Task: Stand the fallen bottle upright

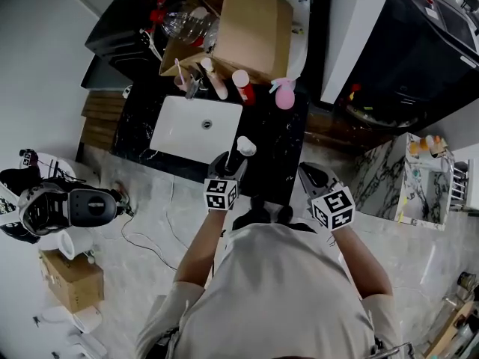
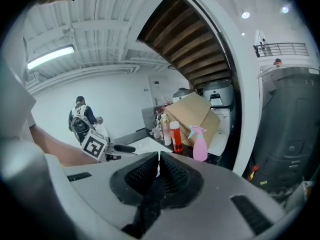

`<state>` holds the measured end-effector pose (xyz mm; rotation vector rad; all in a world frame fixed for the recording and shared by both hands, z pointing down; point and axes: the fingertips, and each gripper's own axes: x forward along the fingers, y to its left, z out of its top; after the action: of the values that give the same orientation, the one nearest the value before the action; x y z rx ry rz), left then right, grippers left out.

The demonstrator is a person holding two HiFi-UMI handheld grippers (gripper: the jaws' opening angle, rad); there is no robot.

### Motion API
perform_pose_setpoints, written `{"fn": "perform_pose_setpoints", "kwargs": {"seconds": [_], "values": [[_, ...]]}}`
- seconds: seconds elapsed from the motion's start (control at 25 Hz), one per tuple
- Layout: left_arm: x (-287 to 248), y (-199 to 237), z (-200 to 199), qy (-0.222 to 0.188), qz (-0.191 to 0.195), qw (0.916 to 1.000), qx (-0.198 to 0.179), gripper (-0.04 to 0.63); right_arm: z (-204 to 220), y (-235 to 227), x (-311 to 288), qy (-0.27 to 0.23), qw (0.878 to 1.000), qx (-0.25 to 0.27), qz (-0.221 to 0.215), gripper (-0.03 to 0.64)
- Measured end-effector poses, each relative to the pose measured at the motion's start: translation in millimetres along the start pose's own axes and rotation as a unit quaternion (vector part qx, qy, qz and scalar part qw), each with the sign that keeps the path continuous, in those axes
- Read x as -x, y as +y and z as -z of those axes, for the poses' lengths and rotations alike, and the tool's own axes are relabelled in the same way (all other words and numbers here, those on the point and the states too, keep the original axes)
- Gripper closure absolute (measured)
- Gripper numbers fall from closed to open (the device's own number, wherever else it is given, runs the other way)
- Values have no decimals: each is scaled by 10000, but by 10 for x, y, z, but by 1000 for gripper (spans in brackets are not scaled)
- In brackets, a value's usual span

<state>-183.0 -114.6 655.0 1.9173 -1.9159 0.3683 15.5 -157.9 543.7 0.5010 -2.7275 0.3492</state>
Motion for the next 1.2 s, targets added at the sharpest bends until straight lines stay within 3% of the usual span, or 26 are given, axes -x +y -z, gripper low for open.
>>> {"fn": "perform_pose_setpoints", "kwargs": {"seconds": [0.6, 0.8, 1.08, 1.2], "values": [[900, 114, -456, -551, -271, 9981, 34, 442, -223, 404, -105, -228, 9990, 249, -295, 583], [1128, 199, -558, -591, -173, 9981, 21, 464, -316, 549, -140, -273, 9993, 253, -100, 583], [1577, 336, -679, -715, 32, 9974, 77, 572, -557, 984, -99, -506, 9983, 241, -142, 583], [1719, 350, -711, -750, 231, 9969, 96, 588, -616, 1103, -74, -619, 9973, 388, -110, 584]]}}
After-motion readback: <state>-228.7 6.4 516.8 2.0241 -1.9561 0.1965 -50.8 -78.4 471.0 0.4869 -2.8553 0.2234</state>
